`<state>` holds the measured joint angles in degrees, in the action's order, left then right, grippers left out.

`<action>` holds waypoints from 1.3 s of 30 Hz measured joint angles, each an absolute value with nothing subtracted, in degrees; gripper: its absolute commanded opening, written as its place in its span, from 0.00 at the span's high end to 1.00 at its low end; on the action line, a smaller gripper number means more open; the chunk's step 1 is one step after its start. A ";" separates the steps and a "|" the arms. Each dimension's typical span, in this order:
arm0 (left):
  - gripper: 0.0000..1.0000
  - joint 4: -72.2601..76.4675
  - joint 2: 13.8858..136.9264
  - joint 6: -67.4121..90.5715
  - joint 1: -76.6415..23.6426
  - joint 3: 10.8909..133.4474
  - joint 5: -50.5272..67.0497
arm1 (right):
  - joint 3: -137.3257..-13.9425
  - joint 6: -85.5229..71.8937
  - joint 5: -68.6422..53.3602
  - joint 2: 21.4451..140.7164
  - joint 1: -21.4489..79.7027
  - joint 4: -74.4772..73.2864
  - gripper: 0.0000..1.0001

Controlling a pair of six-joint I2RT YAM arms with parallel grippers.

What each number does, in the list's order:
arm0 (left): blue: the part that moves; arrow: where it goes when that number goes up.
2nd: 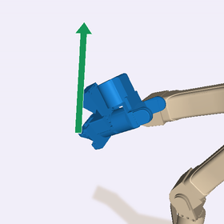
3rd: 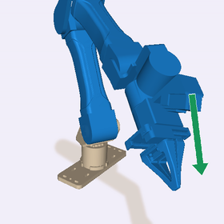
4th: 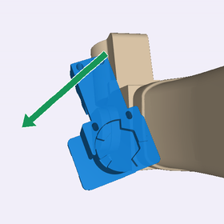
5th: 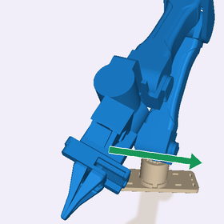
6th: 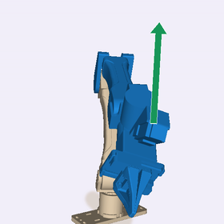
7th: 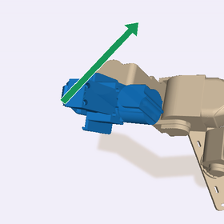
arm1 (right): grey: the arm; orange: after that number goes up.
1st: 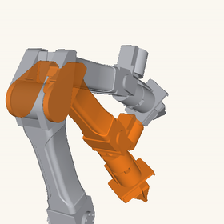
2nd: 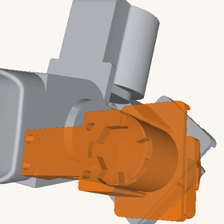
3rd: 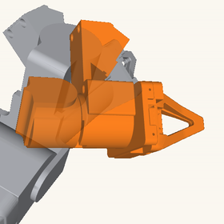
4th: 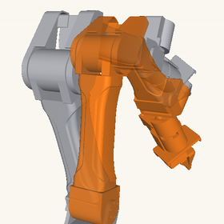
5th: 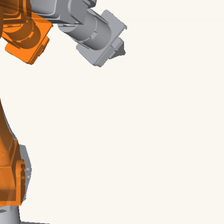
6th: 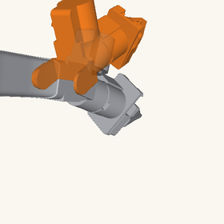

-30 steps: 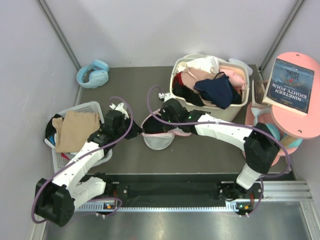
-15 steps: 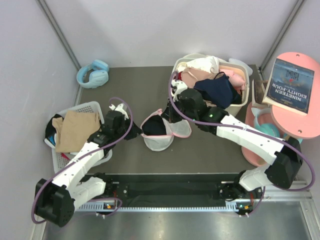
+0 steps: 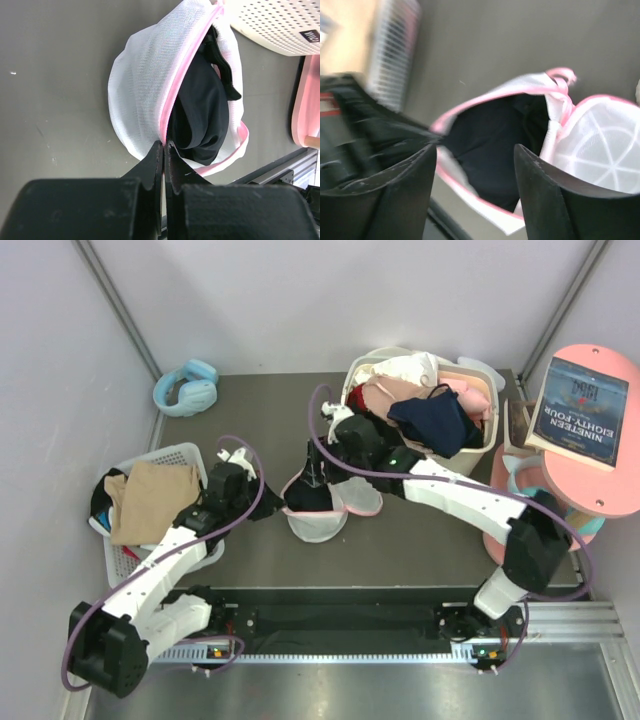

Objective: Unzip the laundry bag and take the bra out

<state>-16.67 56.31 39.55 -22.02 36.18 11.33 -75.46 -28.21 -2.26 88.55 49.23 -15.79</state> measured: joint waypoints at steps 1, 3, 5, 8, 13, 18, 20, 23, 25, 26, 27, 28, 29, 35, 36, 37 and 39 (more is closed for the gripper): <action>1.00 -16.69 55.96 39.55 -22.02 36.10 11.33 | -75.46 -28.14 -2.20 90.45 49.25 -16.21 0.32; 1.00 -16.71 55.24 39.55 -22.02 36.03 11.33 | -75.53 -28.12 -1.96 94.11 49.36 -17.06 0.30; 1.00 -16.73 54.85 39.57 -22.02 36.03 11.35 | -75.90 -28.14 -1.69 96.84 49.39 -18.57 0.27; 1.00 -16.78 54.83 39.55 -22.02 36.03 11.33 | -76.53 -28.12 -1.37 100.07 49.43 -20.51 0.24; 1.00 -16.80 54.72 39.64 -22.02 35.97 11.53 | -77.03 -28.12 -0.45 102.15 49.78 -22.31 0.27; 1.00 -16.88 54.26 40.12 -22.06 35.94 11.73 | -78.96 -27.99 -0.14 104.05 50.48 -22.50 0.76; 1.00 -17.08 54.17 40.21 -22.06 35.94 11.73 | -79.35 -27.83 0.25 104.47 51.00 -22.63 0.90; 1.00 -17.32 54.13 40.38 -22.06 35.94 11.73 | -79.70 -27.68 1.15 104.60 51.64 -23.62 1.00; 1.00 -17.87 54.08 40.38 -22.06 35.94 11.66 | -79.96 -27.53 1.78 104.60 51.75 -24.29 1.00; 1.00 -18.24 54.08 40.40 -22.06 35.94 11.49 | -80.05 -27.42 2.13 104.51 51.75 -24.58 1.00; 1.00 -18.57 54.02 40.40 -22.06 35.94 11.27 | -80.07 -27.29 2.35 104.29 51.75 -24.97 1.00; 1.00 -18.94 53.89 40.45 -22.06 35.94 10.96 | -80.07 -27.16 2.57 103.90 51.75 -25.47 1.00; 1.00 -19.42 53.69 40.47 -22.06 35.94 10.61 | -80.07 -27.05 2.72 103.33 51.75 -26.06 1.00; 1.00 -21.37 52.58 40.86 -22.06 35.94 9.08 | -80.07 -26.96 1.67 95.92 51.75 -27.88 1.00; 1.00 -21.45 52.53 40.95 -22.06 35.92 8.91 | -80.07 -26.98 1.02 94.24 51.75 -27.90 1.00; 1.00 -21.54 52.53 41.06 -22.06 35.92 8.69 | -80.07 -27.00 0.21 92.60 51.75 -27.90 1.00; 1.00 -21.54 52.60 41.41 -22.06 35.92 8.49 | -80.07 -27.27 -2.44 90.02 51.46 -27.42 1.00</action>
<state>-21.54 52.60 41.41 -22.06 35.92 8.49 -80.07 -27.27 -2.44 90.02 51.46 -27.42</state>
